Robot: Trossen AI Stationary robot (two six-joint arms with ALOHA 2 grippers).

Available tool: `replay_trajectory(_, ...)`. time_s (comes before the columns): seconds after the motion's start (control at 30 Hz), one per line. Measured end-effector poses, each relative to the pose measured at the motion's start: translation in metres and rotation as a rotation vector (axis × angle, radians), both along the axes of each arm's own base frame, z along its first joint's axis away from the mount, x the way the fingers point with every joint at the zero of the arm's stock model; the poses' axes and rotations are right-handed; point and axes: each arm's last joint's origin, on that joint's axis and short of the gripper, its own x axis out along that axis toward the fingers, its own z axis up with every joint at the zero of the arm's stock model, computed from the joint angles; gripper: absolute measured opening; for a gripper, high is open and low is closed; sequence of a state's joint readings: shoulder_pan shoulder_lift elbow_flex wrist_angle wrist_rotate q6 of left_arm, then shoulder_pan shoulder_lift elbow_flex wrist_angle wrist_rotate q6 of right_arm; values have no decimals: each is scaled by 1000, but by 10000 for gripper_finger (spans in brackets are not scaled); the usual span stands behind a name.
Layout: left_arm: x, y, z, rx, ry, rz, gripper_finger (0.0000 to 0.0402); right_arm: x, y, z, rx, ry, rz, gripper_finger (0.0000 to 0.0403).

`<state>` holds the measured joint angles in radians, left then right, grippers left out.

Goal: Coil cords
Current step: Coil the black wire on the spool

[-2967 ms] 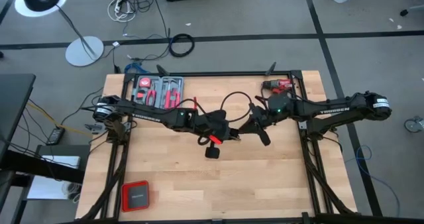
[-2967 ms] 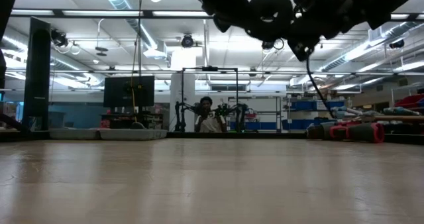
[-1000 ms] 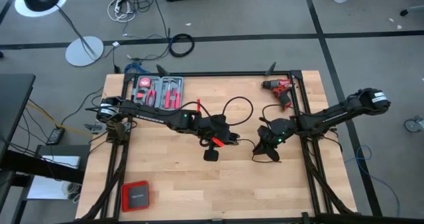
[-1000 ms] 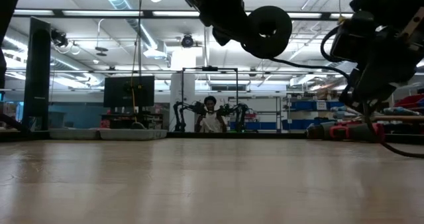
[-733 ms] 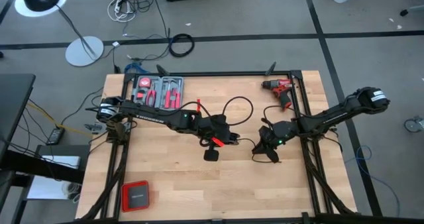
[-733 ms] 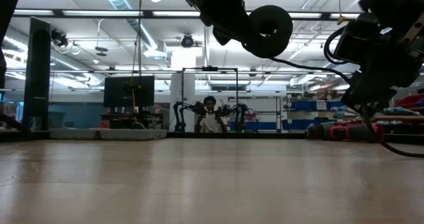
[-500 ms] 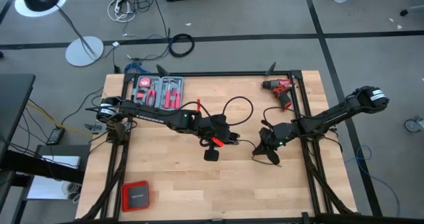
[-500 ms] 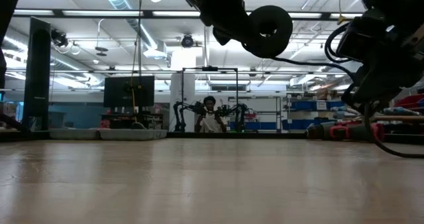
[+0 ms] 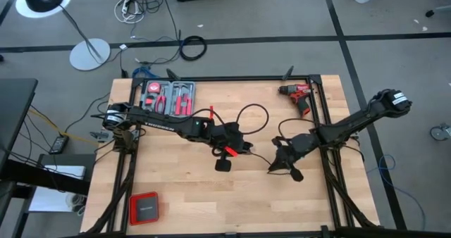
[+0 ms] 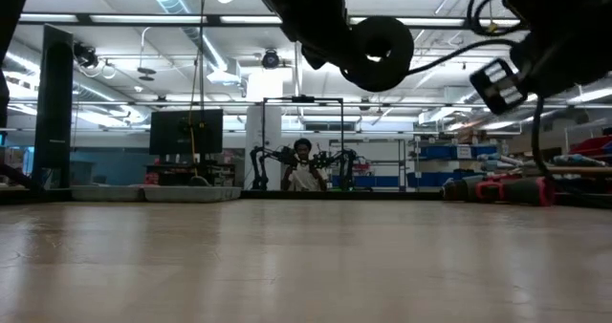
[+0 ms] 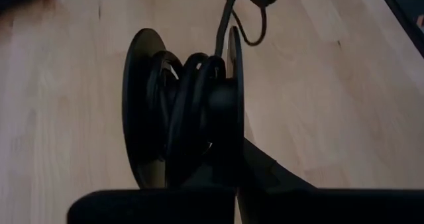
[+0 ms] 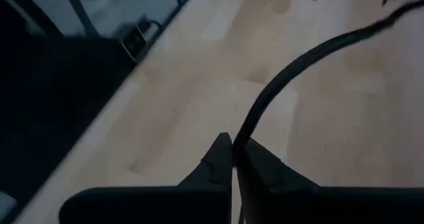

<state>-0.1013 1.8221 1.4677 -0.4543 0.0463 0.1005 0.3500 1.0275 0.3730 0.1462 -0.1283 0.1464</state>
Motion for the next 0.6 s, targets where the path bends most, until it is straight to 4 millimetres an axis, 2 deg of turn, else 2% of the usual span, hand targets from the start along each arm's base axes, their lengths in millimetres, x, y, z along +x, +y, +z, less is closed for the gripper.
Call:
replay_trajectory(0.17, 0, -1, 0, -16, 7, -11, 1, 9, -3, 28, -175, 29, 10, 3)
replay_trajectory(0.37, -1, -2, 0, -62, 13, -39, 1, 18, -16, 68, -377, 22, 1, 2)
replay_trajectory(0.6, -2, -5, 0, -169, 38, -83, 1, 23, -26, 111, -506, -59, 23, 2)
